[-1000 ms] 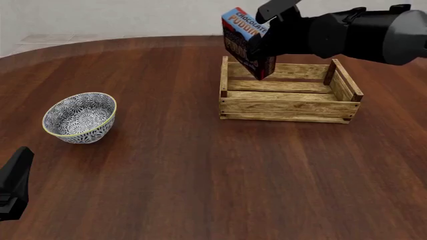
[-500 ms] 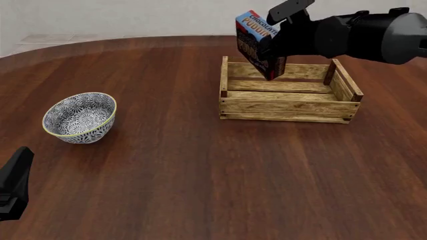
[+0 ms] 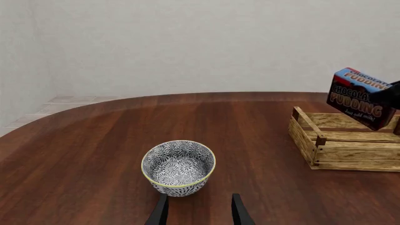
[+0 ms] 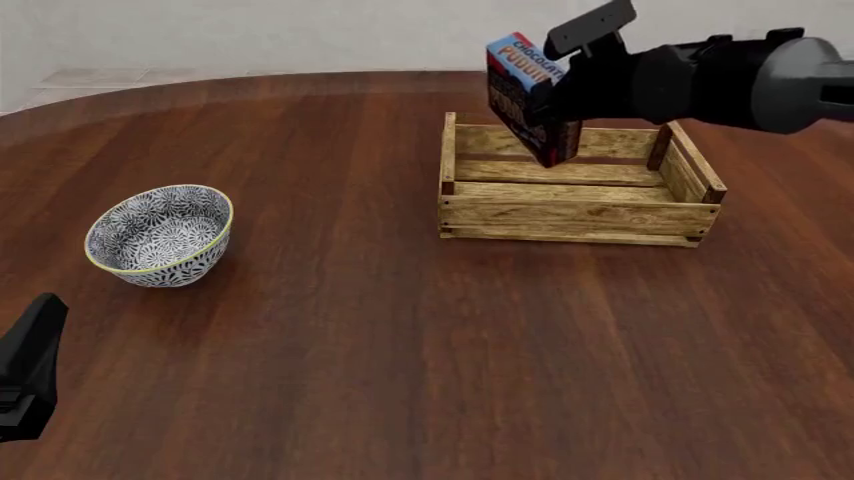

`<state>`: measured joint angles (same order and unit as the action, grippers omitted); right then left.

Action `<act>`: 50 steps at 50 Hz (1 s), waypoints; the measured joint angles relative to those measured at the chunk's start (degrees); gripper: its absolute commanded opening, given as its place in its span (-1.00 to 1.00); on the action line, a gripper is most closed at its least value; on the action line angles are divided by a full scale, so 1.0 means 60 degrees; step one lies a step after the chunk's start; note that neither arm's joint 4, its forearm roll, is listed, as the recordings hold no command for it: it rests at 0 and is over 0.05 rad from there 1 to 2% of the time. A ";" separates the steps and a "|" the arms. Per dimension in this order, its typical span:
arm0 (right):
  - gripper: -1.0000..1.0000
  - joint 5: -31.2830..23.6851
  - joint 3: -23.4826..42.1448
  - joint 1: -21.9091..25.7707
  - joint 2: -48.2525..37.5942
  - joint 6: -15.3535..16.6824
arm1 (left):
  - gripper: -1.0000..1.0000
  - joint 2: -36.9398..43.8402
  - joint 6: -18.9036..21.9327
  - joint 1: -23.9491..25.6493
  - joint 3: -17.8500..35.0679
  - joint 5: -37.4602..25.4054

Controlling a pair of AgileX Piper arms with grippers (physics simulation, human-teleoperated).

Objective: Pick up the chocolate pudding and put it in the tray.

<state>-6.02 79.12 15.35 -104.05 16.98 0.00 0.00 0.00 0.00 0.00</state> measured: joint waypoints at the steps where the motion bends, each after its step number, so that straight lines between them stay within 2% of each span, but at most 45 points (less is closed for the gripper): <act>1: -1.00 0.0007 0.0006 -0.0015 -0.0019 -0.0009 | 1.00 0.0000 0.0000 0.0000 0.0000 0.0000; 50: -1.00 0.0538 0.0106 -0.0466 -0.0999 -0.0429 | 1.00 0.0000 0.0000 0.0000 0.0000 0.0000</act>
<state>-2.79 79.75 12.56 -110.05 14.41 0.00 0.00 0.00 0.00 0.00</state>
